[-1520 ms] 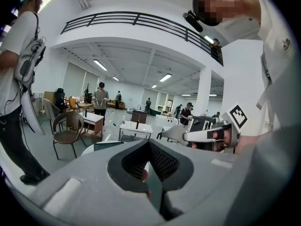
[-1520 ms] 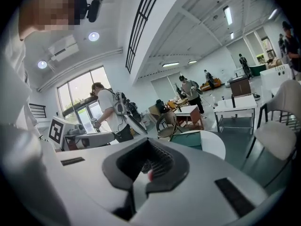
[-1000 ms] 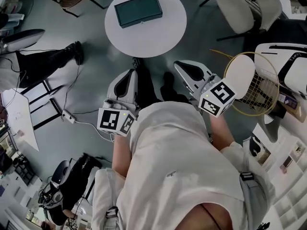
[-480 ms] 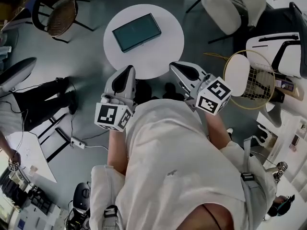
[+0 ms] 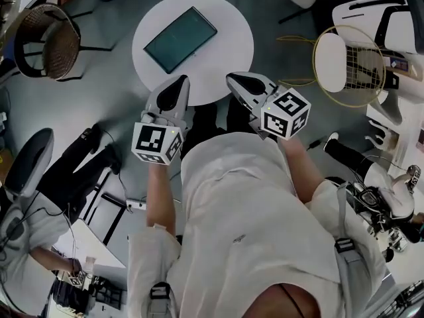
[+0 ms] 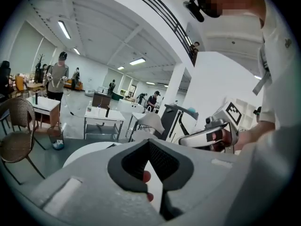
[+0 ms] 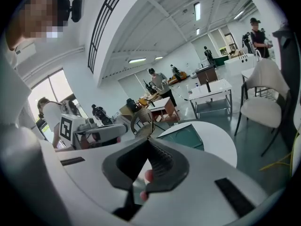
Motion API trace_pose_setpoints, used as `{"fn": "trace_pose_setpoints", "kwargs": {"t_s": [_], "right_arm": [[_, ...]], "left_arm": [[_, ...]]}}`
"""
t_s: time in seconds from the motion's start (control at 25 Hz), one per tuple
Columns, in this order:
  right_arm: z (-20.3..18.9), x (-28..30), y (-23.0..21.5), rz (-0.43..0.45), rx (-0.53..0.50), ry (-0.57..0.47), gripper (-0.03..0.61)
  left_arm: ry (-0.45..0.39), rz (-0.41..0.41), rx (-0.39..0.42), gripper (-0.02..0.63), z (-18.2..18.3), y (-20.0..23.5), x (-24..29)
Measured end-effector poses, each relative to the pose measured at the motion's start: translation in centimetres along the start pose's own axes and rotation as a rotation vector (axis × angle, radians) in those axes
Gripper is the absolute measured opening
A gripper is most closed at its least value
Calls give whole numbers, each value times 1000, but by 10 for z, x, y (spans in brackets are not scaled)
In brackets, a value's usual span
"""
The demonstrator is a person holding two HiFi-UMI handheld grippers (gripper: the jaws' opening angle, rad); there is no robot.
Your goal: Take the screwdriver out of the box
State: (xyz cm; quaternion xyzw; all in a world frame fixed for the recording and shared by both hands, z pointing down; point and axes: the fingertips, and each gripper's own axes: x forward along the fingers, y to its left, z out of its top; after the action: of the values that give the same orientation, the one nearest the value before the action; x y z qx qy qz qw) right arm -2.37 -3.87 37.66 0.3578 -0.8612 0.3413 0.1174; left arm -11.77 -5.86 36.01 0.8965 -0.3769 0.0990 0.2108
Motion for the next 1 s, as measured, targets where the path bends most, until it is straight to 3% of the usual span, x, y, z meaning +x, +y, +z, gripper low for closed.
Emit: {"fn": "trace_pose_setpoints", "kwargs": {"t_s": [0.16, 0.36, 0.72, 0.8, 1.0], "right_arm": [[-27, 21, -14, -60, 28, 44, 6], [-49, 48, -35, -90, 28, 95, 6], [-84, 103, -70, -115, 49, 163, 6], [-94, 115, -76, -126, 44, 182, 6], [-120, 143, -96, -163, 2, 235, 7]], "left_arm": [[149, -17, -15, 9, -40, 24, 18], [266, -48, -52, 9, -76, 41, 34], [250, -87, -96, 9, -107, 56, 63], [273, -74, -73, 9, -114, 60, 67], [372, -6, 76, 9, -134, 83, 83]]}}
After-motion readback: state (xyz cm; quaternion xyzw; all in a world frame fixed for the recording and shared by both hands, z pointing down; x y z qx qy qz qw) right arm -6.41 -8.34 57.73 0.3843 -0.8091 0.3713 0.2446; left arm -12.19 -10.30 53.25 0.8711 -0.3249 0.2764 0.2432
